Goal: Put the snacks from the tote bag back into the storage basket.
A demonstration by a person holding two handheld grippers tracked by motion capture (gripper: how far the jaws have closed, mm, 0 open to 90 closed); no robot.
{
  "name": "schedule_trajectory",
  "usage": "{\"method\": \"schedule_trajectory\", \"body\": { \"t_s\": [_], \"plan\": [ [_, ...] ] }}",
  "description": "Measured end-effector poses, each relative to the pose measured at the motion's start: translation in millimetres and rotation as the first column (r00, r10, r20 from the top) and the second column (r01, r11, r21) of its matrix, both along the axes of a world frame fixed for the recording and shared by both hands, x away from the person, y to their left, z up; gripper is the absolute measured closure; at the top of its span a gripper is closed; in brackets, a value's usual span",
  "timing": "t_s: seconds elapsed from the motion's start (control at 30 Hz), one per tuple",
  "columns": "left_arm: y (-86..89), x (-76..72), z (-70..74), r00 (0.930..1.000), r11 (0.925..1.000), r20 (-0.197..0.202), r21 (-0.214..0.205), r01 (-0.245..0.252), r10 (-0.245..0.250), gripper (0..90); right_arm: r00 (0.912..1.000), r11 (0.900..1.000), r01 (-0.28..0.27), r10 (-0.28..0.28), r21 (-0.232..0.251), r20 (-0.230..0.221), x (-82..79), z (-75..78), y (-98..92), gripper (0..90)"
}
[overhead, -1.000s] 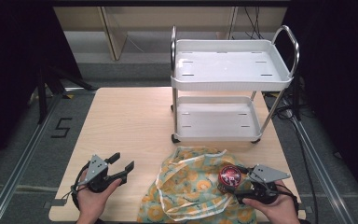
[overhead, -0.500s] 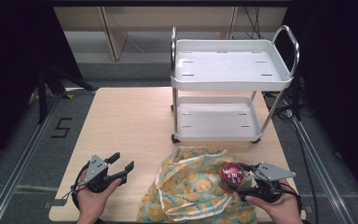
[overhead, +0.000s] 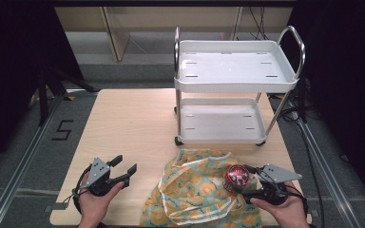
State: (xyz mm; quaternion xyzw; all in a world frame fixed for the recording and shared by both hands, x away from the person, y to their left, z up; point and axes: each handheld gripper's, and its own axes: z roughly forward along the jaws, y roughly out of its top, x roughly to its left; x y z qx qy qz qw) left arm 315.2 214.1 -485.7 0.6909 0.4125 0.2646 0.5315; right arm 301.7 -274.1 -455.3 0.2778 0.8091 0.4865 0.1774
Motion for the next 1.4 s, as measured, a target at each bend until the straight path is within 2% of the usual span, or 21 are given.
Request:
{"method": "schedule_trajectory", "body": {
  "t_s": [0.1,0.13,0.17,0.23,0.3,0.33,0.63,0.7,0.8,0.83,0.9,0.93,1.03,1.1,1.17,1.2,1.23,1.27,1.4],
  "plan": [
    [-0.2,1.0,-0.5,1.0,1.0,-0.002,-0.002,0.0,0.0,33.1,0.9999,1.0,0.007,-0.007,0.006,-0.015,0.1,0.9,-0.3,26.1],
    [-0.5,1.3,-0.7,1.0,1.0,-0.003,-0.001,-0.002,0.002,33.1,1.0,1.0,0.002,-0.002,0.005,0.0,1.1,1.5,-0.6,26.1],
    [-0.6,1.2,-0.4,1.0,1.0,-0.002,0.001,0.001,-0.001,33.2,0.9998,0.9999,0.013,-0.013,0.01,-0.016,-0.2,2.2,-0.4,26.1],
    [-1.1,0.9,0.0,1.0,1.0,0.001,-0.001,0.001,-0.001,33.2,1.0,1.0,0.006,-0.006,0.007,0.0,1.6,3.0,-1.4,26.1],
    [-0.6,0.8,0.2,1.0,1.0,0.002,-0.003,-0.001,0.001,33.1,1.0,0.9998,0.004,-0.004,0.02,-0.002,2.1,2.9,-1.7,26.1],
    [-0.3,1.0,0.1,1.0,1.0,0.003,-0.002,-0.002,0.002,33.1,0.9997,0.9997,0.021,-0.021,0.015,-0.012,0.7,3.6,-2.2,26.1],
    [0.0,1.4,0.4,1.0,1.0,0.005,0.001,-0.002,0.002,33.1,0.9998,0.9997,0.02,-0.02,0.016,-0.006,3.2,7.0,-3.1,26.1],
    [-0.3,1.4,0.6,1.0,1.0,0.006,-0.001,-0.001,0.001,33.0,0.9992,0.9992,0.024,-0.023,0.03,-0.034,1.9,8.4,-2.8,26.1],
    [-0.6,1.2,0.7,1.0,1.0,0.007,-0.001,-0.001,0.001,33.0,0.9997,0.9995,0.021,-0.021,0.025,0.011,4.9,8.5,-3.8,26.1],
    [-0.7,1.2,0.7,1.0,1.0,0.007,-0.001,-0.001,0.001,33.0,0.9995,0.999,0.03,-0.03,0.034,-0.012,3.4,8.5,-3.2,26.1],
    [-0.7,1.1,0.8,1.0,1.0,0.008,-0.001,-0.002,0.002,33.0,0.9995,0.999,0.029,-0.029,0.035,-0.009,3.7,8.4,-3.4,26.1],
    [-0.7,1.1,0.9,1.0,1.0,0.008,-0.001,-0.003,0.003,33.0,0.9998,0.9995,0.02,-0.02,0.027,0.008,5.3,8.5,-4.2,26.1],
    [-0.5,1.6,0.7,1.0,1.0,0.008,0.002,-0.002,0.002,33.0,0.9995,0.999,0.03,-0.03,0.034,0.004,5.4,7.8,-3.3,26.1],
    [-0.2,1.7,0.8,1.0,1.0,0.007,0.002,-0.003,0.003,33.0,0.9997,0.9996,0.024,-0.024,0.017,0.006,6.2,8.3,-4.7,26.1],
    [0.1,1.6,1.0,1.0,1.0,0.006,-0.001,-0.006,0.006,33.0,0.9994,0.9994,0.03,-0.03,0.017,-0.016,5.3,8.6,-4.3,26.1],
    [0.4,1.6,1.1,1.0,1.0,0.007,0.001,-0.005,0.005,33.0,0.9996,0.9995,0.027,-0.027,0.016,0.003,6.4,8.4,-4.6,26.1],
    [0.4,1.9,0.9,0.9999,1.0,0.011,-0.001,0.0,0.0,33.0,0.9994,0.9994,0.032,-0.031,0.017,-0.018,5.2,8.7,-3.9,26.1],
    [0.2,1.8,1.0,0.9999,1.0,0.013,-0.004,0.0,0.0,33.0,0.9998,0.9998,0.019,-0.019,0.008,-0.001,7.3,8.9,-4.7,26.1],
    [0.2,2.1,1.2,0.9999,1.0,0.015,0.0,0.004,-0.004,33.0,0.9997,0.9996,0.023,-0.023,0.019,-0.007,6.8,9.5,-2.8,26.1]
  ]
}}
